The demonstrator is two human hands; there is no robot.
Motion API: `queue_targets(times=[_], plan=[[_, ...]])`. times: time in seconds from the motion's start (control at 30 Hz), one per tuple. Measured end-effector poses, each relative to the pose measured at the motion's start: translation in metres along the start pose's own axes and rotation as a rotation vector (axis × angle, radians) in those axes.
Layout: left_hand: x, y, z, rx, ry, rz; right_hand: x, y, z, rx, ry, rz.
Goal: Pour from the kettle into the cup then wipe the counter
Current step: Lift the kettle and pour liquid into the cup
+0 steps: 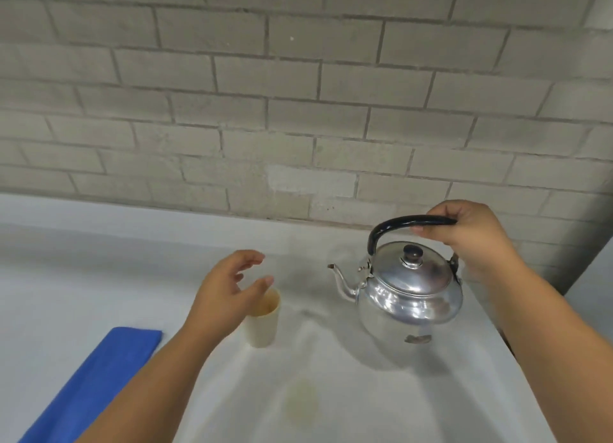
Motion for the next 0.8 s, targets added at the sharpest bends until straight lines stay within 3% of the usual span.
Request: queue_targets(times=[0.1,0.37,0.57,0.8], plan=[[0.007,0.014,-0.049,0.074,0.017,-0.028,-0.026,0.009,-0.021,-0.028,0.097,-0.025],[-0.033,0.012,-0.116,0.203,0.198,-0.330,-0.090,0.021,-0.060,-0.113,0.295,-0.057],[-0.040,0.003,-0.119,0.118,0.398,-0.386,-0.124,0.019,-0.070,-0.153,0.456,-0.058],[-0.034,-0.002,-0.128,0.092,0.431,-0.346,-0.152,0.014,-0.080,-0.175,0.668,-0.101]])
Point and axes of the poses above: each hand's wrist, its own y-axis away from the middle knuckle, its own x-axis out of the back of the hand, z = x × y, the point moved 9 cm from there along -y, towards the middle knuckle, and after that the axes turned 12 degrees about -z, right-handed, at the moved point
